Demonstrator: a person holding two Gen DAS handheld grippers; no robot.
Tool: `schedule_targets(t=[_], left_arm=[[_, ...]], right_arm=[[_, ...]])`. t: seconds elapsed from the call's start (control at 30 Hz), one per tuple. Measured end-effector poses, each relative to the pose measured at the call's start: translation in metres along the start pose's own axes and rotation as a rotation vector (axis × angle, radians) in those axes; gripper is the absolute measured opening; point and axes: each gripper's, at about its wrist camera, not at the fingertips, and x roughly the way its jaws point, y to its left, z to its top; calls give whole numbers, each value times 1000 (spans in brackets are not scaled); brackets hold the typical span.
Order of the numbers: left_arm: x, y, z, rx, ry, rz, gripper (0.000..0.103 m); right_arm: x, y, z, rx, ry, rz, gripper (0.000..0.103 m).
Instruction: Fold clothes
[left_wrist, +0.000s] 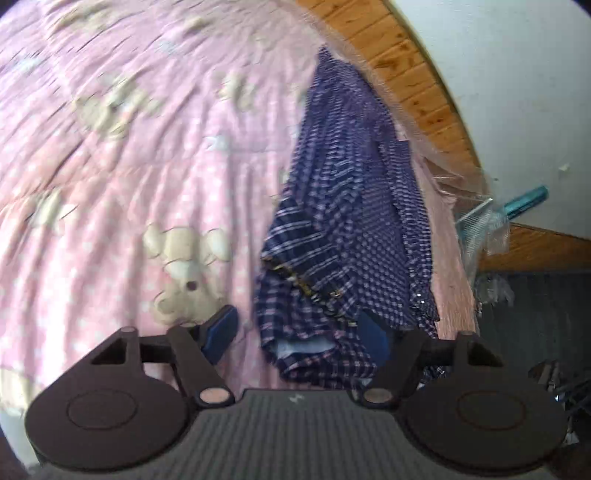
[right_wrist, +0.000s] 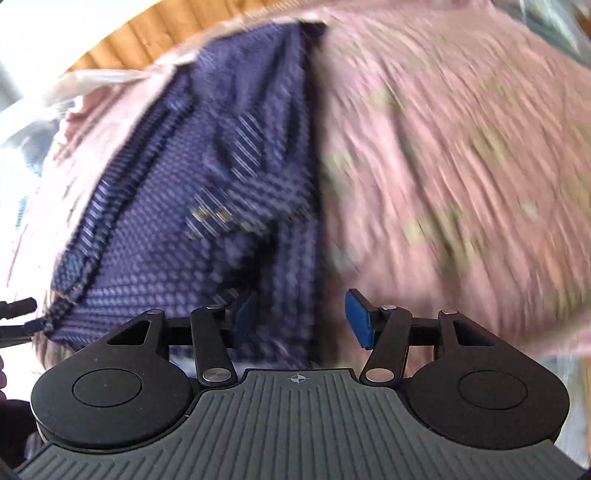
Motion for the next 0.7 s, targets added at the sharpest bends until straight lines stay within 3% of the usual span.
schedule_targets(t=[0.1,0.13,0.17,0.3,0.47,0.57,0.7], left_arm=[[8,-11,3,42,20,7,71],[11,-13,4,54,32,13,36],[17,-14,3,56,47,25,5],[25,-19,0,55,77,50,5],[20,-35,20,34,64,-38,4],[17,-58,61,-15,7,-131,4],[31,-93,146,-89,-104,-236,4]], right_arm=[[5,0,-11,-6,13,39,50],[7,3,-13,-17,15,58,29],[9,8,-12,-32,23,65,15],[10,23,-9,-110,34,15,4],[-9,21,3,-169,40,51,2],[-19,20,31,-192,28,107,2],[-26,10,109,-130,-41,204,2]])
